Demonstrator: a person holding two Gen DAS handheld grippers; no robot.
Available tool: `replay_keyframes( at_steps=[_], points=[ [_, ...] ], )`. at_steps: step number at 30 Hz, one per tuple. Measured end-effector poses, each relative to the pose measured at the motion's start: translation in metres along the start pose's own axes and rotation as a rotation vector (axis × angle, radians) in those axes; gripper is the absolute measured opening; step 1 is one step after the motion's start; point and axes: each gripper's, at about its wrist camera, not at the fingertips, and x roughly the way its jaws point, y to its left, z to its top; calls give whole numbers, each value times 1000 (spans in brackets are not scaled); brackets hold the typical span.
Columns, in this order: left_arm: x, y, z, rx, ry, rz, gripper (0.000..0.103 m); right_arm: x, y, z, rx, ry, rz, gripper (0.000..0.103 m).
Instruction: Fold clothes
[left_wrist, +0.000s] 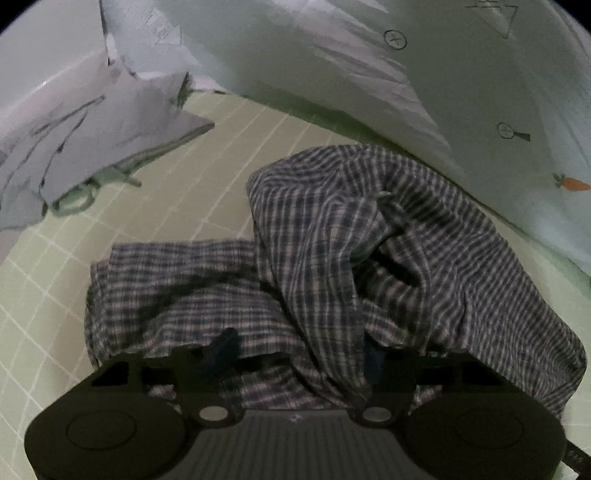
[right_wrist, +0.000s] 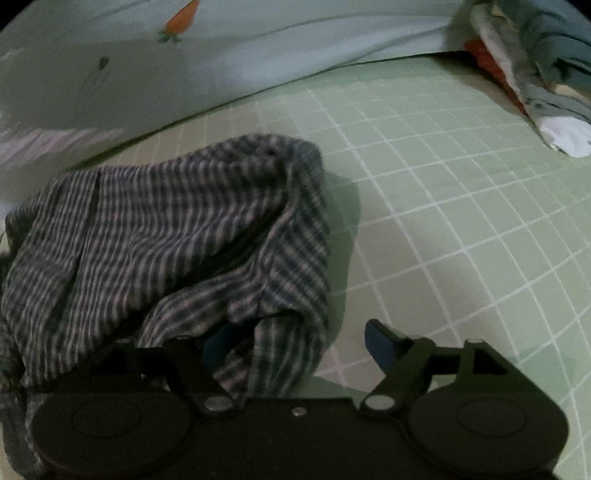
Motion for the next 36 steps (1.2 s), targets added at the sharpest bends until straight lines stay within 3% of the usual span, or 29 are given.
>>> replay_keyframes(
  at_steps=[3,11,13,15,17,18,25,30,33,36],
  points=[
    [3,5,-2,-38,22,-59,42,2,7,1,-54,10,1,81],
    [4,5,-1,-48,20,-56,29,-4,5,-3,-55,8,59,78],
    [5,7,0,-55,21,-56,23,-7,1,-3,-24,-3,90,68],
    [7,9,1,-62,21,-56,16,-8,-4,-2,-9,-12,99,29],
    [5,12,2,-70,10,-49,9,-8,-10,-2,-11,-17,81,8],
    [3,14,2,-75,4,-46,5,-10,-14,-2,-9,-32,76,6],
    [-17,26,8,-38,-71,38,2,-31,-48,23,-76,-194,-86,4],
    [-37,36,35,39,-192,146,2,-50,-66,81,-131,-348,-221,4],
    [-40,49,65,21,-237,170,3,-54,-68,120,-166,-434,-279,4],
    [-38,55,96,0,-299,214,7,-57,-58,155,-168,-507,-253,4]
  ],
)
